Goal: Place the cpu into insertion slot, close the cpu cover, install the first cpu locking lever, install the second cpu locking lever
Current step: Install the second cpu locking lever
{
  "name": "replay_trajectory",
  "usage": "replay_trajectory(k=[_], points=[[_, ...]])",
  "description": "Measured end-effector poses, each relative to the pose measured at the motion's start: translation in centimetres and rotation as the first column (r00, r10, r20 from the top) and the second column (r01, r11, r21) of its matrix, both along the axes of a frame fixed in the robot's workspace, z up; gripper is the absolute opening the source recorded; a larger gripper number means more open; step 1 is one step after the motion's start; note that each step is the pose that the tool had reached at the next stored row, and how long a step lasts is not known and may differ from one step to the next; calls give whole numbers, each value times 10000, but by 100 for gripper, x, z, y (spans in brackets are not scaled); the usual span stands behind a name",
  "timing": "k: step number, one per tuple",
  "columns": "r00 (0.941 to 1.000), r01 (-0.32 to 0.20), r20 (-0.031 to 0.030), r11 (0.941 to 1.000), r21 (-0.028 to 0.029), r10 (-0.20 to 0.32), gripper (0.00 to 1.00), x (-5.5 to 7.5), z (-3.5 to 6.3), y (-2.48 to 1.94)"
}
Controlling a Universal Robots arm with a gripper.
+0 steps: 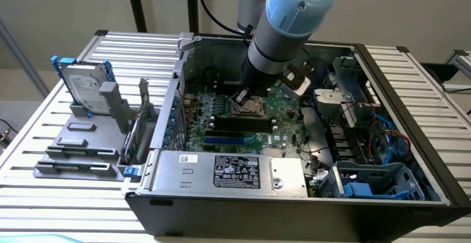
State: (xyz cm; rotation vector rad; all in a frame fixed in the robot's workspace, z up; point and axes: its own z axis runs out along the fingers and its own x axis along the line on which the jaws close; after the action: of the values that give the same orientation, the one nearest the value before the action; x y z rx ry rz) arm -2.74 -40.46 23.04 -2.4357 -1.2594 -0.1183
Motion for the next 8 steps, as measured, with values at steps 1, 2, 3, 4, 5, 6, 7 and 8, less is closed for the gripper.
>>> replay_trajectory(k=[1, 2, 3, 4, 5, 6, 7, 8], points=[[10000, 0, 0, 10000, -7, 0, 11, -15, 9, -15], [10000, 0, 1, 10000, -14, 0, 11, -31, 18, -30], [10000, 0, 1, 10000, -20, 0, 11, -47, 27, -45], [10000, 0, 2, 10000, -26, 0, 11, -61, 36, -61], [10000, 0, 2, 10000, -30, 0, 11, -76, 47, -78], [10000, 0, 2, 10000, -32, 0, 11, -88, 58, -95], [10000, 0, 2, 10000, -34, 0, 11, -101, 70, -115], [10000, 0, 2, 10000, -37, 0, 11, -113, 83, -134]])
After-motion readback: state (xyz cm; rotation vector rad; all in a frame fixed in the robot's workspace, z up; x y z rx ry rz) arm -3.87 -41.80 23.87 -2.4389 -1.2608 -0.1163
